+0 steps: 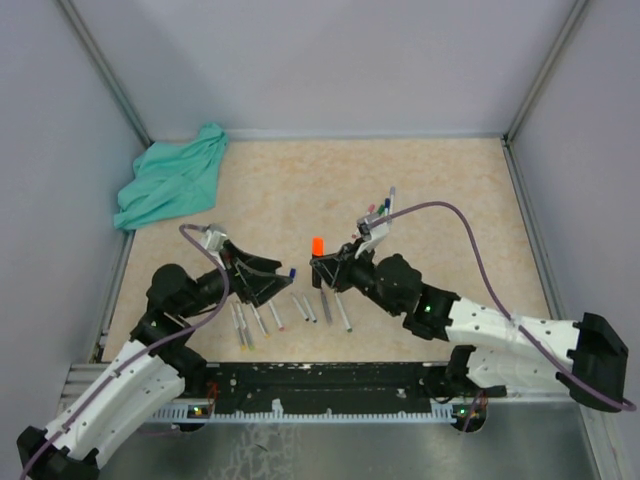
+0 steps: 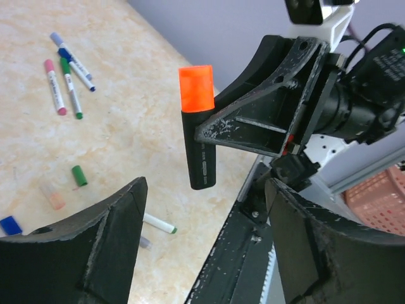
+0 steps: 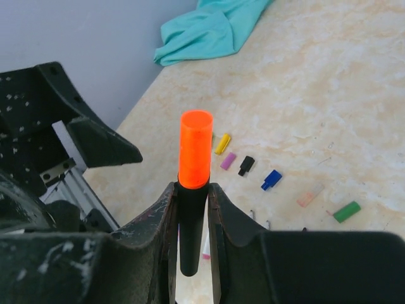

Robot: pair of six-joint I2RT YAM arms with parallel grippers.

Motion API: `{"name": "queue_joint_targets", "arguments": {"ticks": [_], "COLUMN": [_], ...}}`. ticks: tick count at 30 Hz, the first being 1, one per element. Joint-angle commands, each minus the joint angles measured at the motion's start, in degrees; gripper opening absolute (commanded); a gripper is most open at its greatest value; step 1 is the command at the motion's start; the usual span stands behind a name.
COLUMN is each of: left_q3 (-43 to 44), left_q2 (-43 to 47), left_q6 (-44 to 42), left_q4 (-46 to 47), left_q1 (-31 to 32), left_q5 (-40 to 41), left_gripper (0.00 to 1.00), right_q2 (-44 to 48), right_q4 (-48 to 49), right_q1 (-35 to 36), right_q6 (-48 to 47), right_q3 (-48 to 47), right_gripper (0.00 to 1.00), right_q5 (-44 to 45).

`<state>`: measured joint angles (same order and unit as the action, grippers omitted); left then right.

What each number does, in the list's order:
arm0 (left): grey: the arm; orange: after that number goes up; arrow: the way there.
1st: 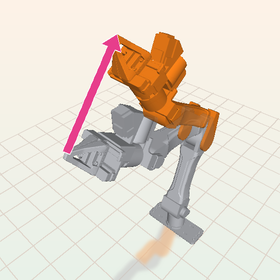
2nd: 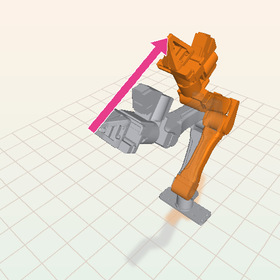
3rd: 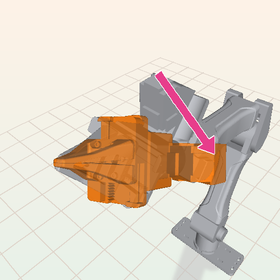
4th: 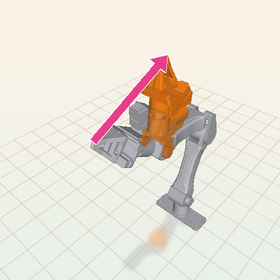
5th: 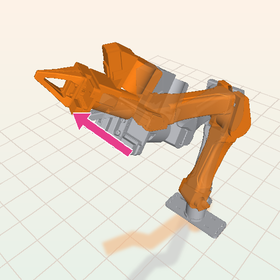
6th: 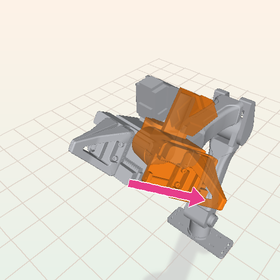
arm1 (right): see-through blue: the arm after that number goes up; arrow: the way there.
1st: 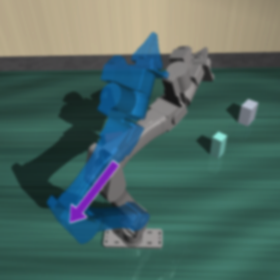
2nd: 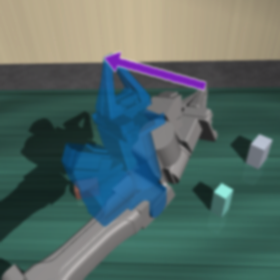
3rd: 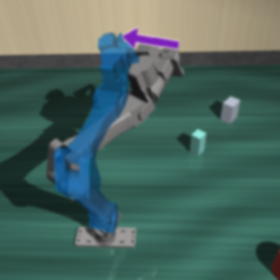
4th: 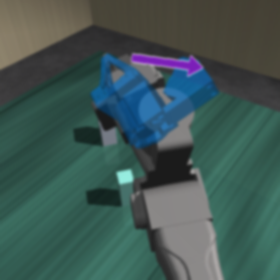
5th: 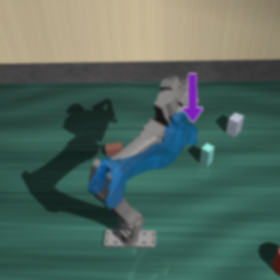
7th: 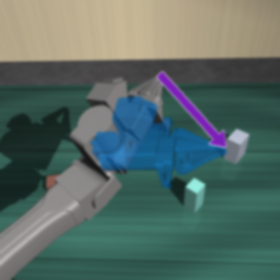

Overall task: Open the pen caps
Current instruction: Pick up the pen from the center of the board, then open the pen cap from the pen.

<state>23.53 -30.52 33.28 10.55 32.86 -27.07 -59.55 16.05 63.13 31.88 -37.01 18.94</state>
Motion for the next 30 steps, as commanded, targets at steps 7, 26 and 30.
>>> {"name": "queue_joint_targets", "arguments": {"ticks": [7, 26, 30], "left_q3": [-2.9, -0.69, -0.17], "left_q2": [-3.87, -14.63, -15.25], "left_q6": [15.02, 23.3, 22.8], "left_q4": [24.87, 40.98, 40.46], "left_q1": [0.18, 0.81, 1.8], "left_q5": [-15.05, -21.72, -21.61], "left_gripper": [0.97, 0.76, 0.67], "right_q2": [13.42, 10.79, 8.59], "right_q4": [3.04, 11.37, 12.92], "right_q1": [-0.82, -0.91, -0.91], "right_q6": [-4.57, -0.25, 0.23], "right_q3": [6.6, 7.63, 7.26], "right_gripper": [0.0, 0.0, 0.0], "right_q5": [-18.01, -31.93, -32.71]}}
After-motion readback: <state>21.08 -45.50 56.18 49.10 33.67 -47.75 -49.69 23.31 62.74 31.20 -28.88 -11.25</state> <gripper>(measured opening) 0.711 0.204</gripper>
